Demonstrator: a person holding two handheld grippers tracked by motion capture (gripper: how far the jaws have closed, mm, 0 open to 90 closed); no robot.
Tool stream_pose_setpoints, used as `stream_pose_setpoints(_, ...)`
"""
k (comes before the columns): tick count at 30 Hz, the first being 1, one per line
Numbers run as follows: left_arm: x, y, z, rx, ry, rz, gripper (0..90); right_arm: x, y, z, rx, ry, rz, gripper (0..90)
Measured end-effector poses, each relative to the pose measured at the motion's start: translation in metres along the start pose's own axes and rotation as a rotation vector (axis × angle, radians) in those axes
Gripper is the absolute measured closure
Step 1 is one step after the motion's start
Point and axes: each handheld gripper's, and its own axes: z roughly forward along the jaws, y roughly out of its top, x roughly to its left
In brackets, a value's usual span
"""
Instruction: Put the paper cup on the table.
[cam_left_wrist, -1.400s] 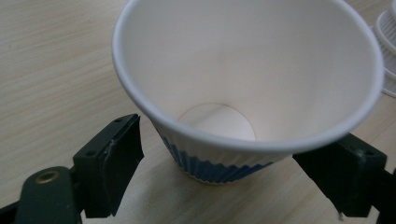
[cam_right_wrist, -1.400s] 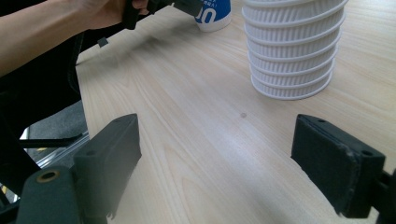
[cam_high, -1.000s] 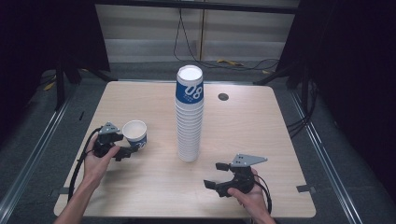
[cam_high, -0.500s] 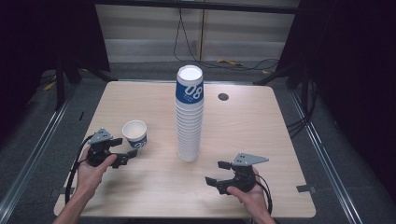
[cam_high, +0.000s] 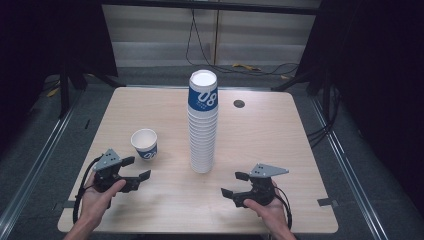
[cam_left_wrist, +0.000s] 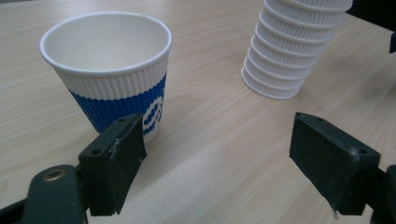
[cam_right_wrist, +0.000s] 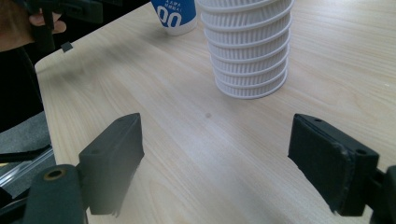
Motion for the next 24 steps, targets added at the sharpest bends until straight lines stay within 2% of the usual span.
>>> stream_pose_setpoints(3, -0.006, -0.001, -0.002, 0.019, -0.047, 0.009, 17.9, 0.000, 0.000, 0.000, -0.001, 0.001, -0.004, 17.7)
stream_pose_setpoints(5, -0.011, -0.002, -0.004, 0.021, -0.059, 0.023, 17.9, 0.000, 0.000, -0.001, -0.004, 0.001, -0.003, 17.7)
stream_pose_setpoints(7, -0.017, -0.002, -0.005, 0.043, -0.070, 0.020, 16.6, 0.000, -0.001, -0.001, -0.001, -0.005, 0.001, 17.7)
stream_pose_setpoints(9, -0.021, -0.005, -0.005, 0.044, -0.089, 0.003, 16.0, 0.000, -0.001, -0.001, -0.003, -0.006, 0.004, 17.7)
stream_pose_setpoints(12, -0.031, -0.011, -0.003, 0.054, -0.085, 0.024, 16.0, 0.000, -0.001, 0.000, -0.005, -0.004, 0.000, 17.7)
stream_pose_setpoints(16, -0.042, -0.019, 0.004, 0.069, -0.129, 0.049, 16.0, 0.001, -0.002, 0.001, -0.006, -0.004, 0.002, 17.6)
stream_pose_setpoints(17, -0.045, -0.021, 0.007, 0.073, -0.129, 0.075, 16.1, 0.001, -0.003, 0.001, -0.004, -0.005, 0.002, 17.7)
stream_pose_setpoints(18, -0.047, -0.024, 0.010, 0.072, -0.128, 0.075, 16.3, 0.001, -0.003, 0.001, -0.006, -0.011, 0.003, 17.6)
stream_pose_setpoints(19, -0.048, -0.027, 0.012, 0.083, -0.141, 0.068, 16.3, 0.001, -0.004, 0.001, -0.009, -0.015, 0.005, 17.4)
stream_pose_setpoints(20, -0.049, -0.028, 0.013, 0.092, -0.179, 0.063, 16.6, 0.001, -0.004, 0.001, -0.010, -0.019, 0.007, 17.1)
stream_pose_setpoints(22, -0.049, -0.029, 0.013, 0.092, -0.178, 0.095, 18.7, 0.001, -0.005, 0.001, -0.013, -0.035, 0.001, 17.1)
stream_pose_setpoints(24, -0.049, -0.029, 0.012, 0.093, -0.184, 0.081, 18.7, 0.000, -0.007, 0.001, -0.012, -0.045, 0.002, 17.1)
